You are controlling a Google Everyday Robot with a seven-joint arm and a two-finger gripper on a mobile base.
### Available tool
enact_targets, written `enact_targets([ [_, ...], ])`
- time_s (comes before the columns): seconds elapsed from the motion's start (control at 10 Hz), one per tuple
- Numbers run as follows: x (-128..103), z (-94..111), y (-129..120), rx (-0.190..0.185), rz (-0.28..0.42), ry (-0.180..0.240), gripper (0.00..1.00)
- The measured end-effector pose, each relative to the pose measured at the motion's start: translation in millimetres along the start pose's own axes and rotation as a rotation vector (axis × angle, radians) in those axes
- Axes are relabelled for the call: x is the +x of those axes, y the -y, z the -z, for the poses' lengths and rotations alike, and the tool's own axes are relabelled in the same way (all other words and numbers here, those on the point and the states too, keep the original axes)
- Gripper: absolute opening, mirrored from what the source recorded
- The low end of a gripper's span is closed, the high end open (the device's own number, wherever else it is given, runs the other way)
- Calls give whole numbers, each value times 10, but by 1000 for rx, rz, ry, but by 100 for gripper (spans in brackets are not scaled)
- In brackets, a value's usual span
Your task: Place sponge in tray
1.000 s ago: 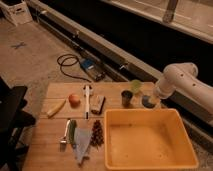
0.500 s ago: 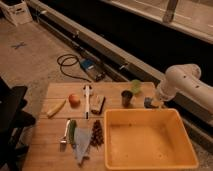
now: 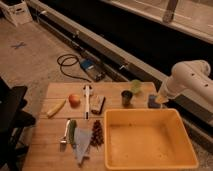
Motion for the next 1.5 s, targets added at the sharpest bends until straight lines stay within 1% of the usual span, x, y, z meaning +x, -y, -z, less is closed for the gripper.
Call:
enact_targets([
  [0.1,-1,76,36,15,-2,8,6],
  [0.4,-110,389,243,90,-2,47,6],
  [0.5,-97,524,313,123,-9,60,6],
  [0.6,-79,613,361,146,-15,70,6],
  [0.8,12,788,434,179,-33,96,6],
  [0.9,108,916,449,189,-45,116,6],
  [1.1,233,1061,379,179,-47,146,6],
  [1.2,325,1134,299,164,-44,155,6],
  [1.4,483,1210,88,129,-25,145,6],
  [1.5,595,1228,-71,103,-15,125,6],
])
